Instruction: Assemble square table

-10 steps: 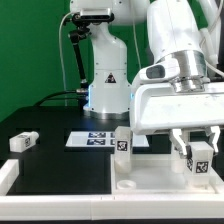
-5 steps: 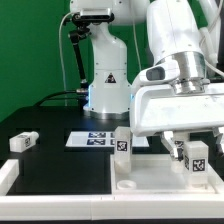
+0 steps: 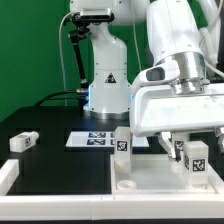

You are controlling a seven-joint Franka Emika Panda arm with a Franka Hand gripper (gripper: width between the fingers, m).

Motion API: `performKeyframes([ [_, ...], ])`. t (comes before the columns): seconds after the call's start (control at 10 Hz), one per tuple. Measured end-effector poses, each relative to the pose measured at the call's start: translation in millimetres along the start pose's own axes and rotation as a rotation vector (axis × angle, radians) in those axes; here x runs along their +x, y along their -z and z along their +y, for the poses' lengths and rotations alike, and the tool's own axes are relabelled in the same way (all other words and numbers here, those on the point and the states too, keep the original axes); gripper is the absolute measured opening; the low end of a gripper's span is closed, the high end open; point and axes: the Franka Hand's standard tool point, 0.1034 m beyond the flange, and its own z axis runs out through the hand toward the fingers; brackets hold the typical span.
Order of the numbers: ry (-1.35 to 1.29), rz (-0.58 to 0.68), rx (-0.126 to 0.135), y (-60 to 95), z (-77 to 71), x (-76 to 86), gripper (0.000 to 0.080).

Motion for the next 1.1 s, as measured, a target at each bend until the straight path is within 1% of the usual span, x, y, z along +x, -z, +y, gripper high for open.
performKeyframes([
  [0.1,0.000,0.000,0.000,0.0,0.0,0.0,0.0648],
  [0.2,-0.021,-0.021,0.006,-0.4,1.5,-1.8,0.0648],
  [0.3,-0.115,-0.127,0.049,6.5,4.9,-2.3,0.0648],
  [0.4,-0.156,-0.164,0.061,15.6,9.0,2.8,0.0648],
  [0.5,-0.184,-0.199,0.068,12.9,8.6,-2.4,0.0648],
  [0.6,-0.223,-0.309,0.109,10.7,-0.8,-11.0,0.0648],
  [0.7,-0.244,-0.392,0.133,11.2,-4.4,-10.1,0.0648],
  [0.8,-0.264,-0.439,0.144,9.5,-6.2,-8.8,0.0648],
  [0.9,-0.276,-0.544,0.163,11.5,-11.5,-8.8,0.0648],
  [1.0,-0.264,-0.539,0.168,8.9,-9.9,-0.9,0.0648],
  [1.1,-0.266,-0.552,0.170,9.1,-10.2,-4.2,0.0648],
])
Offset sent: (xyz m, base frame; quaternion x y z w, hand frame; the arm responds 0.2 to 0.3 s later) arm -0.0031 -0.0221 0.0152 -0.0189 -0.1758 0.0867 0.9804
